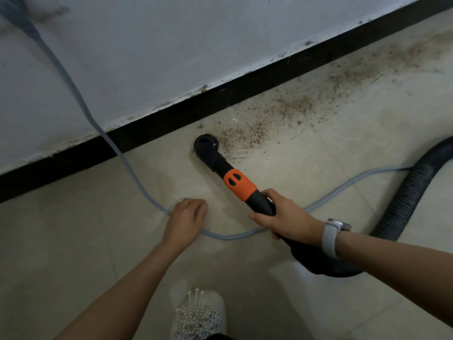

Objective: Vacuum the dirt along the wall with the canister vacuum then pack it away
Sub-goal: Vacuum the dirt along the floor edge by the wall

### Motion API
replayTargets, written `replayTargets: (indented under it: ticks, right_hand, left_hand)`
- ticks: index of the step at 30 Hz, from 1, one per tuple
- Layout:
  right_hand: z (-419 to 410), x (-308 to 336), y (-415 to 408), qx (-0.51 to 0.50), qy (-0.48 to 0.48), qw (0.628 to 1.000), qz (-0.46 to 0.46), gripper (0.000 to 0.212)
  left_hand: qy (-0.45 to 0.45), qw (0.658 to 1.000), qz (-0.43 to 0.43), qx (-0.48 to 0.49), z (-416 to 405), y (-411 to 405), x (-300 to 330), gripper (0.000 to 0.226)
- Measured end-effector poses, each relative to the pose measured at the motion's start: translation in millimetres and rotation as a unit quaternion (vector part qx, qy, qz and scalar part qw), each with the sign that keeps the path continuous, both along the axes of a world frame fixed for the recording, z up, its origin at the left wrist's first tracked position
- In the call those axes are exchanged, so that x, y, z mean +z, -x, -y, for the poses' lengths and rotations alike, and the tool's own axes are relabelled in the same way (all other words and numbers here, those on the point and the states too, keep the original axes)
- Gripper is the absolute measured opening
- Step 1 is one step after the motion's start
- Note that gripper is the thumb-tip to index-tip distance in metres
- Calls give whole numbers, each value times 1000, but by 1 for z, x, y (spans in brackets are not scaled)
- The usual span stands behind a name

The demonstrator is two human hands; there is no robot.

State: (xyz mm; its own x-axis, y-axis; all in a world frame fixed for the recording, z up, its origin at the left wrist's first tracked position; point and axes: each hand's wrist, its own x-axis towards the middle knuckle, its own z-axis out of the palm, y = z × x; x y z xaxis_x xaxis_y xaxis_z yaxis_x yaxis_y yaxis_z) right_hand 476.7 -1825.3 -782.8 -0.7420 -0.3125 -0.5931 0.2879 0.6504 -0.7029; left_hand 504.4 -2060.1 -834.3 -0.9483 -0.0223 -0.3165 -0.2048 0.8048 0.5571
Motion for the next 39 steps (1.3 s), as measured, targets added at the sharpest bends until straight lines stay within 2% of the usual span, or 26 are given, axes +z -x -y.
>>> replayTargets:
  ticks: [1,3,6,8,10,12,17,24,27,32,36,39]
  right_hand:
    - [0,-1,-8,4,-28,1000,-7,38]
    - [0,-4,-22,29,-87,994,-51,36]
    - [2,-2,-28,48,-106,987,-107,31]
    - [7,0,-26,69,-99,985,-124,31]
    - [12,1,-26,83,-86,985,-124,32]
    - [11,1,-30,87,-82,986,-115,35]
    - [7,-3,-33,87,-82,990,-75,29]
    - [24,2,7,12,-26,998,-56,30]
    - [28,5,24,-12,3,999,-45,28]
    - [29,2,44,-50,26,998,-35,29]
    - [20,-4,46,-56,20,997,-42,28]
    - [14,-10,43,-59,-11,996,-67,30]
  left_hand:
    - [-63,994,23,84,-8,5,6,33]
    - [-202,955,81,202,-27,14,20,39]
    - [-363,888,132,251,-54,26,38,49]
    - [-427,839,138,308,-66,32,47,55]
    - [-432,815,122,366,-70,34,49,54]
    - [-418,814,126,382,-70,30,51,52]
    - [-410,824,174,351,-70,26,52,52]
    - [-401,820,167,371,-80,72,55,56]
    - [-374,834,175,365,-86,93,56,60]
    - [-326,873,182,312,-90,121,58,51]
    - [-308,881,198,298,-99,126,56,46]
    - [-305,887,197,284,-107,129,53,51]
